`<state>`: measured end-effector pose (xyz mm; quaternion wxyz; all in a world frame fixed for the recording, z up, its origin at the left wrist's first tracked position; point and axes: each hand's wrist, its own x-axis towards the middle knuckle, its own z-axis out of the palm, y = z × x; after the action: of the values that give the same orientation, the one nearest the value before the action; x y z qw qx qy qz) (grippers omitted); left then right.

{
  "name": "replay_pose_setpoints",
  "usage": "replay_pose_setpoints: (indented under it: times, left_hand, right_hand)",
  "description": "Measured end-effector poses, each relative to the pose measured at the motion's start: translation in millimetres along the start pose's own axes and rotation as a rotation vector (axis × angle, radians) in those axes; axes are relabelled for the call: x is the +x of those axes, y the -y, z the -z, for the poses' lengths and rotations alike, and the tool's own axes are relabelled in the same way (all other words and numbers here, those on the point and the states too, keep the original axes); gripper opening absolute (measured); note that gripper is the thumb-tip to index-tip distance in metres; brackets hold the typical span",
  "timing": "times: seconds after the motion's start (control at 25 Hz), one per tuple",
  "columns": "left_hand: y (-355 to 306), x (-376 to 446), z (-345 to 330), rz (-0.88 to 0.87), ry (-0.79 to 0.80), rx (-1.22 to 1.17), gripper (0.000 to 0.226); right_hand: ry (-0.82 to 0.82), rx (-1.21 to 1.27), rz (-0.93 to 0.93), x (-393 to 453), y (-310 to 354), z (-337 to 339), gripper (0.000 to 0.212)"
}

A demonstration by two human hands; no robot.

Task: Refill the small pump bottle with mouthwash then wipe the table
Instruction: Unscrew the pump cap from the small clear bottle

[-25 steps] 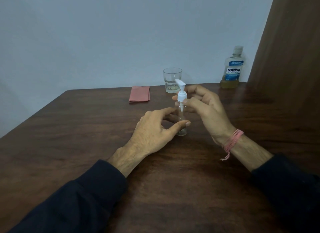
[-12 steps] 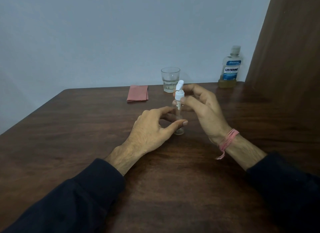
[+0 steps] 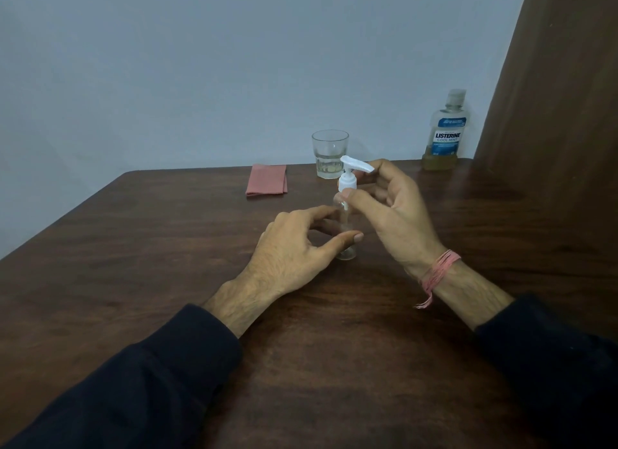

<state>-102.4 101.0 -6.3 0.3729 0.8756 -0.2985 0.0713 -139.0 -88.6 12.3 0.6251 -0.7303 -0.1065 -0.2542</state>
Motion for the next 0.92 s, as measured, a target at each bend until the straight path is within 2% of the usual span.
replay_pose_setpoints:
  times: [0.16, 0.24, 0.36, 0.48, 0.56, 0.64, 0.76, 0.84, 0.92]
  left_hand:
    - [-2.2, -0.4, 1.3, 0.01, 0.006, 0.013, 0.056]
    - [-2.2, -0.4, 1.8, 0.019, -0.001, 0.012, 0.052]
    - [-1.8, 0.6, 2.3, 0.024, -0.004, 0.044, 0.056]
    - [0.7, 1.2, 2.2, 0.009, -0.052, 0.085, 0.058]
    - [2.5, 2.3, 1.8, 0.0, -0.11, 0.117, 0.055]
    - [4.2, 2.8, 1.8, 0.002, -0.133, 0.133, 0.056]
    - [4.7, 2.1, 1.1, 0.006, -0.144, 0.126, 0.053]
    - [4.2, 1.3, -0.1, 0.01, -0.151, 0.117, 0.053]
    - [3.7, 1.0, -0.7, 0.019, -0.157, 0.099, 0.056]
  right_hand:
    - [-0.1, -0.048, 0.097, 0.4, 14.8, -1.0, 0.02]
    - [-0.181, 0.111, 0.134, 6.2, 30.1, -1.4, 0.015]
    - [-0.263, 0.538, 0.09, 16.4, 57.2, 12.0, 0.004]
    - [-0.301, 0.663, 0.016, 26.0, 66.1, 37.4, 0.004]
    - [-0.339, 0.579, -0.095, 30.1, 58.6, 53.0, 0.005]
    - [-0.302, 0.388, -0.271, 32.5, 46.5, 67.2, 0.008]
    - [-0.075, 0.038, -0.543, 32.0, 31.7, 81.5, 0.022]
    - [0.041, -0.165, -0.625, 30.2, 26.3, 81.6, 0.028]
    - [0.093, -0.313, -0.649, 28.7, 24.0, 75.3, 0.025]
